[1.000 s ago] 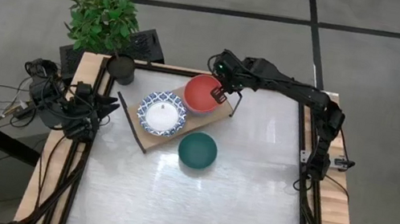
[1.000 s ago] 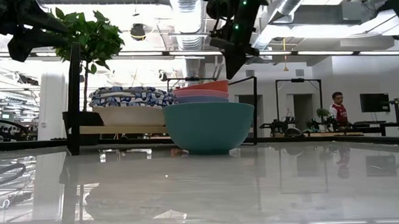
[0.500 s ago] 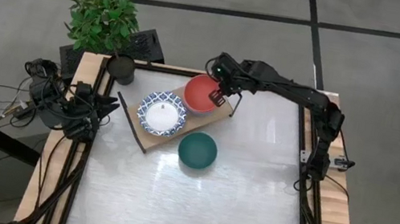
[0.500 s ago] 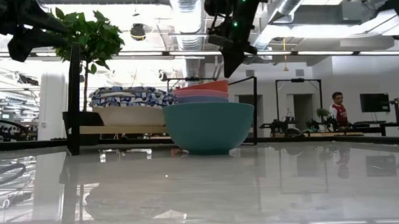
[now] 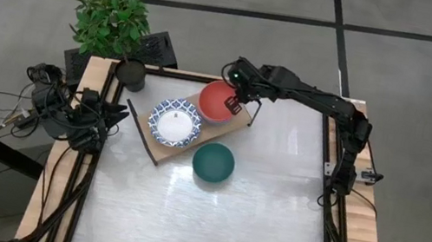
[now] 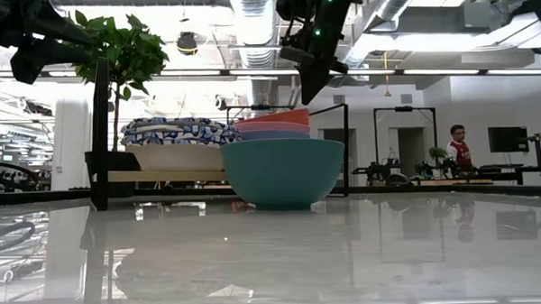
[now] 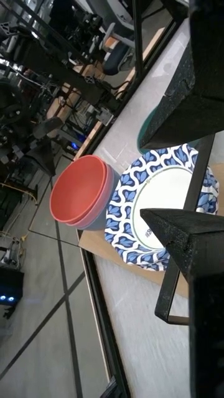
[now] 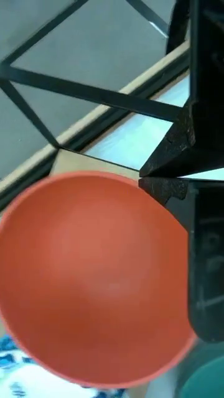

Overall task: Place and stack bowls onto a shelf
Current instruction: Stack the orange bowl on top of the pink bowl on the shelf, then stack the green bowl on top of the orange bowl on the shelf

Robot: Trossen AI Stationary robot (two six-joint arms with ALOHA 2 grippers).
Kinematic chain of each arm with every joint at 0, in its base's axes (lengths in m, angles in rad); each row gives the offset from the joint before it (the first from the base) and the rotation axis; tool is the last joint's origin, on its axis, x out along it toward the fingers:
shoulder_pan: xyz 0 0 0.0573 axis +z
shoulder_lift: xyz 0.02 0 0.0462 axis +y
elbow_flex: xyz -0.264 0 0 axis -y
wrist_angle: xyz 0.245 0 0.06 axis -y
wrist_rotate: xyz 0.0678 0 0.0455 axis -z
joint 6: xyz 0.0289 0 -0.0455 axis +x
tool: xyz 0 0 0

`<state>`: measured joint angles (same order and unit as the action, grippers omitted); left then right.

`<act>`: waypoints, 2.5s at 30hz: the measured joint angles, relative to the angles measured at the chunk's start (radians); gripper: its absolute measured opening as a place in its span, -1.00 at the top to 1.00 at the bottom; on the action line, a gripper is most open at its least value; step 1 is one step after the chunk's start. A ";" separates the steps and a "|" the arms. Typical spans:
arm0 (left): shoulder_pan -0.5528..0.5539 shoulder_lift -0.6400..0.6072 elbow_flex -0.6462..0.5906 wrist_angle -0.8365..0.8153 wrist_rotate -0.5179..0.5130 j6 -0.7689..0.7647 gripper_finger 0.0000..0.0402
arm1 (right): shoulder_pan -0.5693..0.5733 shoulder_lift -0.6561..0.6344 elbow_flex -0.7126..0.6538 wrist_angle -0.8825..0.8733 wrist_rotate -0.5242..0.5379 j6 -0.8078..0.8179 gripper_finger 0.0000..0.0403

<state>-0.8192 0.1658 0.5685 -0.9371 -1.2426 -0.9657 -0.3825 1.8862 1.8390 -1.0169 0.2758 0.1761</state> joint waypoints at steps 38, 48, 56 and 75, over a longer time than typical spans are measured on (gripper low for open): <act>0.000 0.000 0.000 0.000 -0.053 -0.016 0.25 | 0.167 -0.225 -0.096 -0.051 -0.198 0.047 0.58; 0.000 0.000 0.000 0.000 -0.036 -0.016 0.25 | 0.301 -0.232 -0.178 -0.125 -0.169 0.203 0.43; 0.000 0.000 0.000 0.000 -0.027 -0.015 0.25 | 0.387 -0.237 -0.418 0.136 -0.147 0.347 0.26; 0.000 0.000 0.000 -0.023 -0.022 -0.025 0.25 | 0.373 -0.183 -0.663 0.487 -0.141 0.491 0.13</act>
<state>-0.8193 0.1658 0.5683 -0.9604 -1.2644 -0.9902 -0.0097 1.7032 1.1756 -0.5300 0.1352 0.6670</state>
